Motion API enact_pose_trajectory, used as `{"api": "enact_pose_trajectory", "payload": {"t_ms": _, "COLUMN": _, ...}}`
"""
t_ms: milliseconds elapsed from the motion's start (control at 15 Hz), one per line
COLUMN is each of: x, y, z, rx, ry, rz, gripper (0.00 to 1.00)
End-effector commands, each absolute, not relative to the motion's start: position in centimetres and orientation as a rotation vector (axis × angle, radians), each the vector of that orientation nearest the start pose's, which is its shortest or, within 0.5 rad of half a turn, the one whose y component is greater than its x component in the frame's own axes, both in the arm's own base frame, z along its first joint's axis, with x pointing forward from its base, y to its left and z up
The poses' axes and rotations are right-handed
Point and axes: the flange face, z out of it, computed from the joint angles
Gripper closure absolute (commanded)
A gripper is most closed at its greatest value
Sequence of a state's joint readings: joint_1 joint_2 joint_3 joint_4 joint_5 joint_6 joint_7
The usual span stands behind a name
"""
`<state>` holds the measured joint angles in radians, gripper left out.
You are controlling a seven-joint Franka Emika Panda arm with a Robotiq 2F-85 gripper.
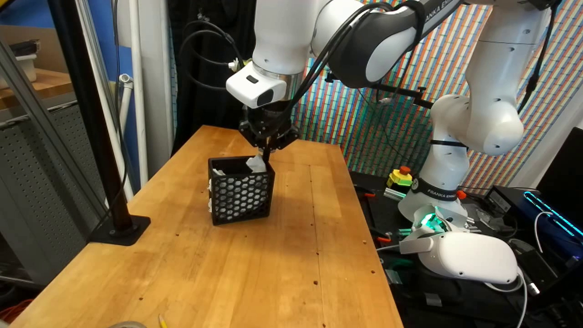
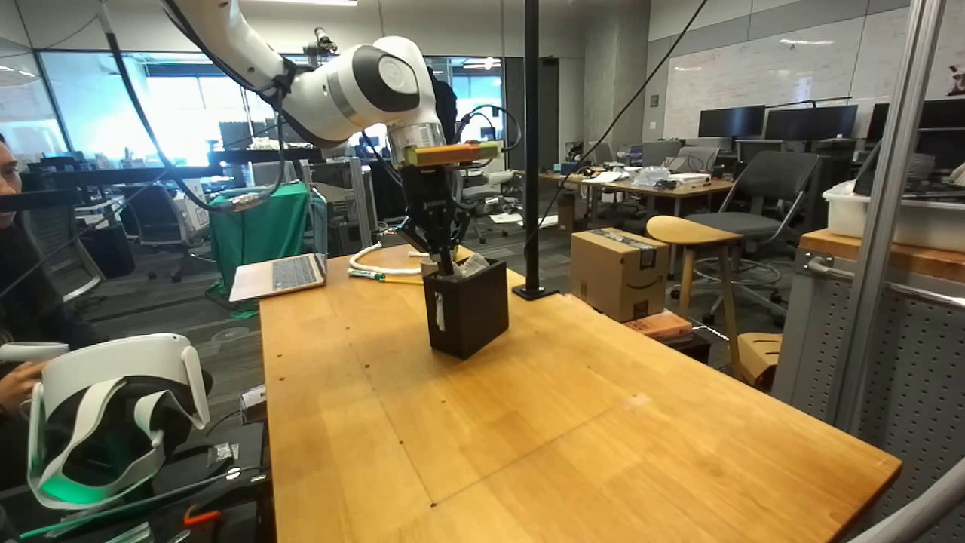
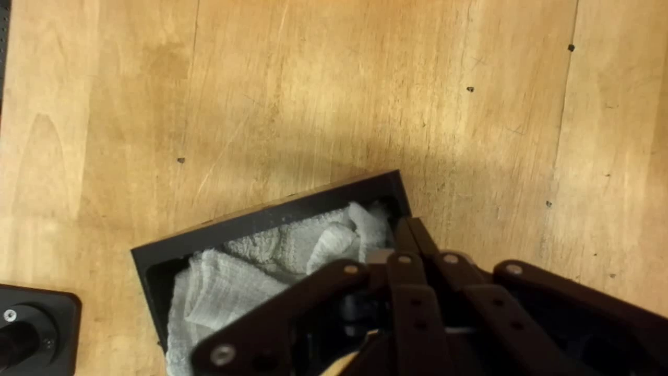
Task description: Place the towel in the basket
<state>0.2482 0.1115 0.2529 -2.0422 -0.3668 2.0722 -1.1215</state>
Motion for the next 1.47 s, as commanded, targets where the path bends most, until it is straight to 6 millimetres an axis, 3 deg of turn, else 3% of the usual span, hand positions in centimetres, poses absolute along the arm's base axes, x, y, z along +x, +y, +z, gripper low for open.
{"api": "enact_pose_trajectory", "payload": {"t_ms": 0, "x": 51.6, "y": 25.8, "z": 38.3, "rx": 1.749, "ry": 2.298, "rz": -0.215, "gripper": 0.95}}
{"api": "enact_pose_trajectory", "payload": {"t_ms": 400, "x": 52.7, "y": 26.9, "z": 37.1, "rx": 1.725, "ry": 2.346, "rz": -0.157, "gripper": 0.95}}
{"api": "enact_pose_trajectory", "payload": {"t_ms": 933, "x": 54.1, "y": 26.8, "z": 35.3, "rx": 1.725, "ry": 2.447, "rz": -0.166, "gripper": 0.95}}
{"api": "enact_pose_trajectory", "payload": {"t_ms": 1400, "x": 57.2, "y": 24.5, "z": 32.0, "rx": 1.762, "ry": 2.616, "rz": -0.057, "gripper": 0.95}}
